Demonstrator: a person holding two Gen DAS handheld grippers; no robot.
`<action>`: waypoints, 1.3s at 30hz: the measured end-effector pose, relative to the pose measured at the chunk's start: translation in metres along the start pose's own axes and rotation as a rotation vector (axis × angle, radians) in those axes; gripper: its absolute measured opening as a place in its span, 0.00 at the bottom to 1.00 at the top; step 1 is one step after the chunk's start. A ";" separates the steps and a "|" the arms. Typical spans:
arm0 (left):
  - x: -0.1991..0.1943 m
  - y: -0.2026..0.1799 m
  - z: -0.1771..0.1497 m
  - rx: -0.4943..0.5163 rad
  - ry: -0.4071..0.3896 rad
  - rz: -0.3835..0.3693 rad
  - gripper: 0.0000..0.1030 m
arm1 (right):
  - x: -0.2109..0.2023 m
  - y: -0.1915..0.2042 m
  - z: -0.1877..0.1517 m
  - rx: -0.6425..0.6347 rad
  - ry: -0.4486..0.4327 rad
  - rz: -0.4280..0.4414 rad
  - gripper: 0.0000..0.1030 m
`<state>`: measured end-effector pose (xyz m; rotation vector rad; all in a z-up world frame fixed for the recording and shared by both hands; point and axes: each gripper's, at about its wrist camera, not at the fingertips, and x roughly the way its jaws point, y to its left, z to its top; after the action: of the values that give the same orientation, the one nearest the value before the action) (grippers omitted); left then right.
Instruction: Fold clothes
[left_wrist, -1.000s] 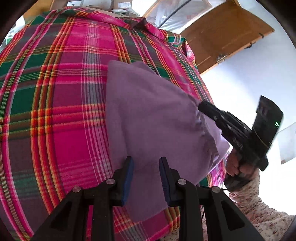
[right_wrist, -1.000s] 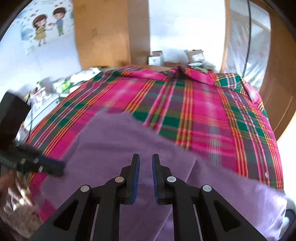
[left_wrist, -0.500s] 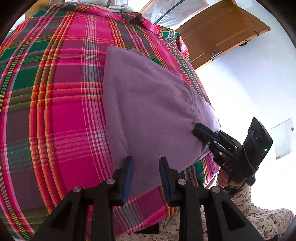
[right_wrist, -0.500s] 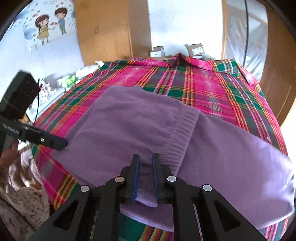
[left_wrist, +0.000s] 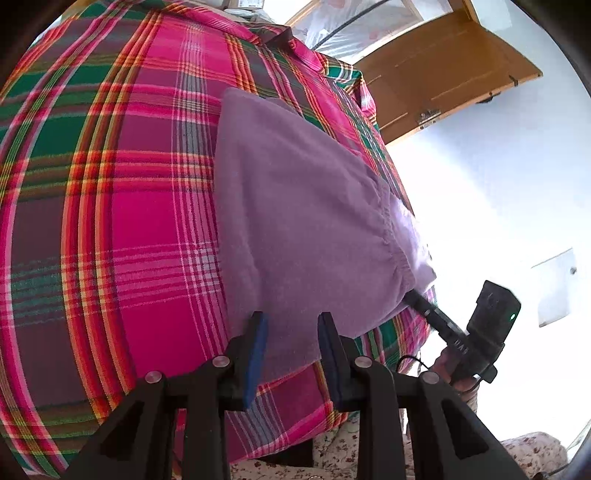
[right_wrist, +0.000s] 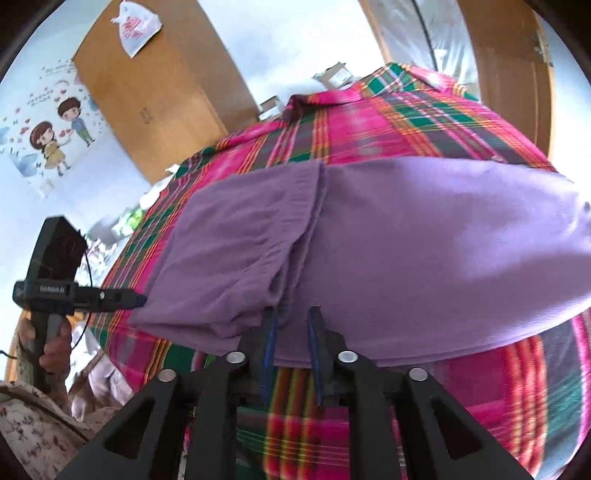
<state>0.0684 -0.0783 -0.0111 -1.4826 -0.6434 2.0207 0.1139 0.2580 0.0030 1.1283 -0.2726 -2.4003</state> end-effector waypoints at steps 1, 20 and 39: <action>0.000 -0.001 -0.001 0.001 -0.001 0.003 0.28 | 0.001 0.003 -0.001 -0.006 -0.002 0.020 0.25; -0.002 -0.005 -0.002 0.010 0.001 0.032 0.28 | -0.003 0.006 -0.003 -0.079 -0.051 0.034 0.03; 0.000 -0.006 -0.001 0.002 0.001 0.028 0.28 | 0.004 0.011 -0.001 -0.141 0.007 0.058 0.29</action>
<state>0.0704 -0.0739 -0.0078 -1.4997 -0.6238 2.0404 0.1160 0.2462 0.0042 1.0499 -0.1296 -2.3247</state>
